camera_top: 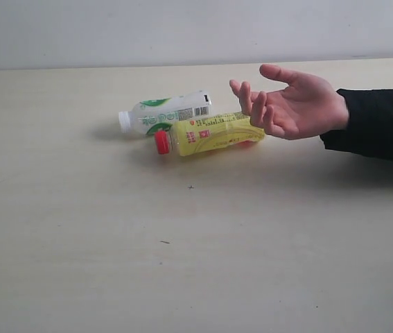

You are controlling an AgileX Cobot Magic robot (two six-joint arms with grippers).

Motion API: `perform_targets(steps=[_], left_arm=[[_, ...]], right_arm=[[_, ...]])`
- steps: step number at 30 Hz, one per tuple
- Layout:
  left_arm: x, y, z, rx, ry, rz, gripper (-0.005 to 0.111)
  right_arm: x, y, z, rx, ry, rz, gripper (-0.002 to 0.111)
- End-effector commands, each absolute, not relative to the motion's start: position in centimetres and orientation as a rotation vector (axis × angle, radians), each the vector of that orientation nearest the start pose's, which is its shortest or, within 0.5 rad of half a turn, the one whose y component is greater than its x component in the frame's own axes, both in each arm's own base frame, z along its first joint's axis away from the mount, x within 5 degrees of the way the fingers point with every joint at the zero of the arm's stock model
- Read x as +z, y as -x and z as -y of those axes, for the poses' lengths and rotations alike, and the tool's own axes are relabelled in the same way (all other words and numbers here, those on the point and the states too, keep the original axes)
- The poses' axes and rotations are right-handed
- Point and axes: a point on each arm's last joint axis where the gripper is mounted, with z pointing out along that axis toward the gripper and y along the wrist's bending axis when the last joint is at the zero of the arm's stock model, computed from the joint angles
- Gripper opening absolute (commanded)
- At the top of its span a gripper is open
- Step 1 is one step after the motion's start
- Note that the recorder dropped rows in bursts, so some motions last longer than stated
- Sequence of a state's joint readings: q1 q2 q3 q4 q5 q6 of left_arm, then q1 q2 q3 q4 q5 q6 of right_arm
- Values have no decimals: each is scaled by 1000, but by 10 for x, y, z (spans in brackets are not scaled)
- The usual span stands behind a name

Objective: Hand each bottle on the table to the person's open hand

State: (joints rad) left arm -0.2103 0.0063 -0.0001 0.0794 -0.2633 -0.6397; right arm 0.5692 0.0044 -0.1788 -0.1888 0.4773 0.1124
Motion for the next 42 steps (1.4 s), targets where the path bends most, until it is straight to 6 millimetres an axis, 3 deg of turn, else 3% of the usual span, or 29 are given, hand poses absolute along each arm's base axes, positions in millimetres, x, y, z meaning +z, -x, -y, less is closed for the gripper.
perform_targets(steps=[1,6,12,17,18,20,21,23,24,27,29,32,34,38,42], left_arm=[[245,-46,13,-720,187,-1138,0],[264,-55,18,-542,45,-1278,0],[300,-114,30,-332,-101,-1556,0],[311,-186,28,186,-389,-1829,0],[306,-211,19,430,-461,-1956,0],[299,-243,8,737,-608,-2157,0],[294,-253,7,800,-669,-2255,0],[279,-277,16,760,-862,-2509,0],[269,-292,30,577,-976,-2609,0],[261,-318,73,70,-1200,-2519,0],[255,-328,104,-85,-1338,-2347,0],[246,-341,144,-48,-1359,-2137,2],[236,-345,162,-24,-1386,-2062,16],[217,-352,181,-5,-1466,-2035,46],[198,-359,193,-3,-1513,-2037,56]], right_arm=[[230,-40,-17,295,493,-1701,1],[230,-40,-17,295,493,-1701,1],[230,-40,-17,302,490,-1703,1],[230,-40,-17,302,490,-1703,1],[230,-40,-17,302,490,-1703,1],[230,-40,-17,302,490,-1703,1],[230,-40,-17,302,490,-1705,1],[230,-40,-17,302,490,-1705,1],[230,-40,-17,302,490,-1705,1],[230,-40,-17,302,490,-1705,1],[230,-40,-17,302,490,-1705,1],[230,-40,-17,302,490,-1705,1],[230,-40,-17,302,490,-1705,1],[230,-40,-17,302,490,-1705,1],[230,-40,-17,302,490,-1705,1]])
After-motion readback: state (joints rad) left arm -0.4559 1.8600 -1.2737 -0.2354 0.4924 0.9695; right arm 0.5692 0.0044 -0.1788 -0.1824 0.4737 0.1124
